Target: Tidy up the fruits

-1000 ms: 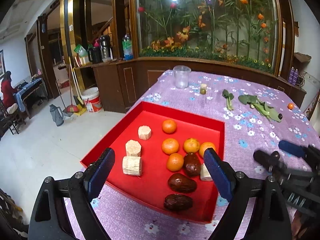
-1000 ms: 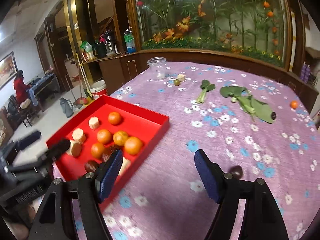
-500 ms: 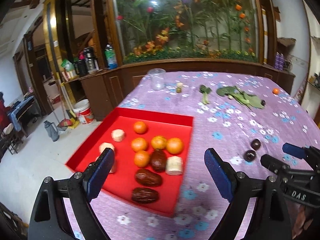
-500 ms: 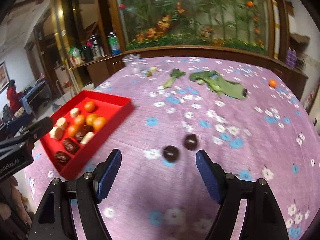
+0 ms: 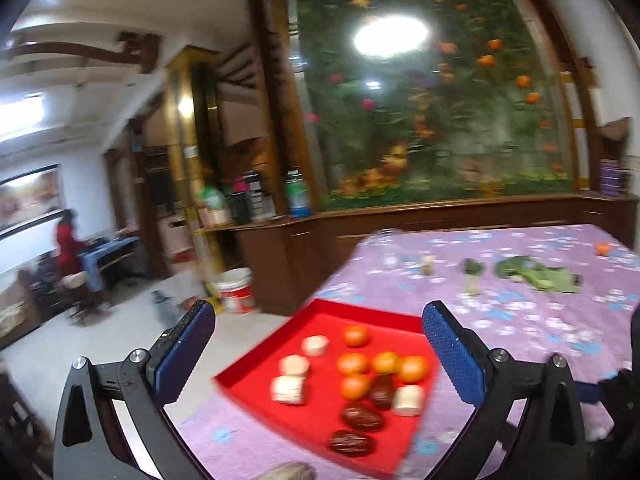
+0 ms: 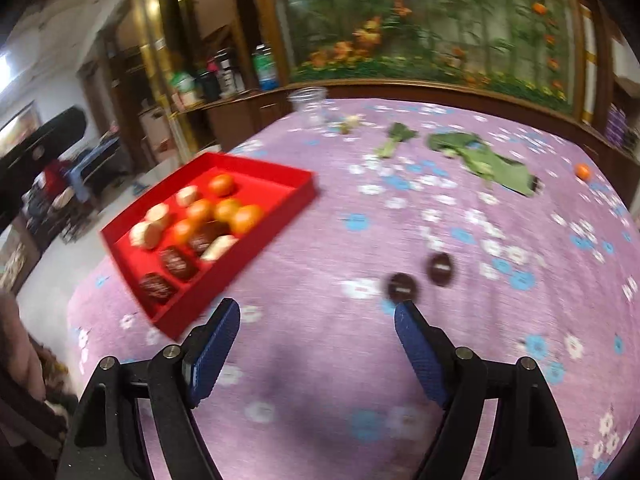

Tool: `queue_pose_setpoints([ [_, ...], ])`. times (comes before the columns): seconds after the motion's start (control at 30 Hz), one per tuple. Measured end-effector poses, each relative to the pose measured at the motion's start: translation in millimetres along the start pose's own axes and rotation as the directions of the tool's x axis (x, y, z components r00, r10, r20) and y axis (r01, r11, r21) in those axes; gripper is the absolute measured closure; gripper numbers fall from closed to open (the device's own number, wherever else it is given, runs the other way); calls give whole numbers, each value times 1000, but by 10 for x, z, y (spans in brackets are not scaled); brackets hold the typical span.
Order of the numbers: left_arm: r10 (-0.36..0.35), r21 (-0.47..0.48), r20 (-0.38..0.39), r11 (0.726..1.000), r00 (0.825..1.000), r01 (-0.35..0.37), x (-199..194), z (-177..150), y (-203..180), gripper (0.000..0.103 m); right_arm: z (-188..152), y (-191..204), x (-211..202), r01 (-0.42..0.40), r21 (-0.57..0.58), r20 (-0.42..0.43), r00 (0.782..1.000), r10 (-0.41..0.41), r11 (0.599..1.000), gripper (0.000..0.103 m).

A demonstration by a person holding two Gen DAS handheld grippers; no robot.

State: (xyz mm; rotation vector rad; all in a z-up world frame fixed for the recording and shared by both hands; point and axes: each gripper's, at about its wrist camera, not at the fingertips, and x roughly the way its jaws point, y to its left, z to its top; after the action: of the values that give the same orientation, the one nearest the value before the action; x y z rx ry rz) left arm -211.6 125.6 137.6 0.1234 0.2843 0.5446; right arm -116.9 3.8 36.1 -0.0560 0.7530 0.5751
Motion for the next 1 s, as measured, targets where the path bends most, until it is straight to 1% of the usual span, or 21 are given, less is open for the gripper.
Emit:
queue_pose_setpoints([
  [0.03, -16, -13, -27, 1000, 999, 16, 44, -8, 31, 0, 10, 69, 26, 0, -13, -4, 1000, -1, 1000, 17],
  [0.07, -51, -35, -71, 998, 996, 48, 112, -22, 80, 0, 18, 137, 51, -1, -24, -8, 1000, 1, 1000, 17],
  [0.1, -85, -70, -121, 995, 989, 77, 194, -45, 141, 0, 19, 212, 80, -7, -35, -14, 1000, 7, 999, 17],
  [0.13, -107, -98, -159, 991, 982, 92, 267, -71, 197, 0, 19, 275, 104, -10, -46, -20, 1000, 9, 999, 17],
  [0.2, -127, -133, -225, 986, 966, 99, 389, -137, 274, 0, 14, 387, 144, -5, -67, -27, 1000, 3, 998, 16],
  [0.3, -126, -148, -278, 985, 952, 87, 498, -232, 348, 0, 3, 532, 194, -4, -97, -35, 999, 1, 995, 14],
  [0.37, -116, -142, -297, 987, 948, 76, 536, -288, 371, 0, -3, 624, 231, 4, -121, -40, 999, -9, 993, 12],
  [0.47, -121, -147, -318, 986, 940, 77, 580, -361, 402, 0, 1, 722, 298, 11, -144, -50, 999, -18, 990, 12],
  [0.63, -115, -152, -344, 986, 932, 65, 642, -433, 455, 0, 14, 765, 362, 14, -136, -55, 998, -22, 991, 12],
  [0.7, -119, -158, -354, 985, 928, 67, 678, -450, 467, 0, 34, 763, 354, 19, -130, -45, 999, -25, 991, 12],
  [0.77, -120, -153, -364, 986, 924, 68, 705, -469, 461, 0, 59, 773, 316, 40, -136, -11, 999, -42, 990, 12],
  [0.83, -127, -153, -369, 985, 921, 75, 723, -482, 448, 0, 78, 789, 255, 81, -154, 55, 996, -73, 985, 11],
  [0.9, -133, -147, -372, 986, 919, 83, 731, -486, 425, 0, 86, 799, 205, 123, -171, 110, 988, -105, 978, 8],
  [1.0, -139, -138, -370, 986, 918, 93, 737, -486, 397, 0, 108, 793, 203, 122, -169, 121, 987, -102, 978, 7],
])
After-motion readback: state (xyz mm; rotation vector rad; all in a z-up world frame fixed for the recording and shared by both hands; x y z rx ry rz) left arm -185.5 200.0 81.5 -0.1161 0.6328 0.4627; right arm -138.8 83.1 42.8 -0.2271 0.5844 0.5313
